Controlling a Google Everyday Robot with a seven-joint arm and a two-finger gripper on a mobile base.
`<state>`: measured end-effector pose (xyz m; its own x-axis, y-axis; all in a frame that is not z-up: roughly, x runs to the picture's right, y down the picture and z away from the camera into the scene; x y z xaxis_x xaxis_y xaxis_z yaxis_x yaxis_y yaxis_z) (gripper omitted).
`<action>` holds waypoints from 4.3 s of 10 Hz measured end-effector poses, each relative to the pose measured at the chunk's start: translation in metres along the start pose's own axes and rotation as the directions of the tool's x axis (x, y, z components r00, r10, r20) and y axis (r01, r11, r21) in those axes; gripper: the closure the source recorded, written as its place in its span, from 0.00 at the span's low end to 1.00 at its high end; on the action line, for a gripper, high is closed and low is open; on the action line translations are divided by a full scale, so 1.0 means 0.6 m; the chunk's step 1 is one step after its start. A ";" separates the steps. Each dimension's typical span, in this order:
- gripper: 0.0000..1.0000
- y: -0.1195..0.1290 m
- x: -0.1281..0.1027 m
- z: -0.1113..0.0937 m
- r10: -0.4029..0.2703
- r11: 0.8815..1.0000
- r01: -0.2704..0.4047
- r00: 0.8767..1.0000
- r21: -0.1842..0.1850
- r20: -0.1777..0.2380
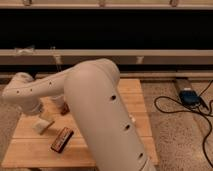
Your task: Wipe the white sponge on the table
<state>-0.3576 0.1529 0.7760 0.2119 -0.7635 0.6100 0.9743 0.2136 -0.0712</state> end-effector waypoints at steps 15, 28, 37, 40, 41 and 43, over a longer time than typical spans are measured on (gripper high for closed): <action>0.68 -0.003 0.039 0.123 0.007 1.000 -0.006 0.998 -0.012 0.060; 1.00 0.089 0.079 0.097 0.071 0.991 -0.082 0.992 -0.106 -0.101; 1.00 0.132 0.031 0.097 0.062 0.978 -0.108 0.966 -0.179 -0.250; 1.00 0.106 0.003 0.100 0.014 0.982 -0.061 0.968 -0.181 -0.250; 1.00 0.090 -0.010 0.102 -0.013 0.983 -0.033 0.969 -0.180 -0.247; 1.00 0.064 -0.023 0.105 -0.051 0.984 0.008 0.969 -0.177 -0.240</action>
<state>-0.3278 0.2104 0.8145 0.1736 -0.8973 0.4058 0.9741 0.0958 -0.2050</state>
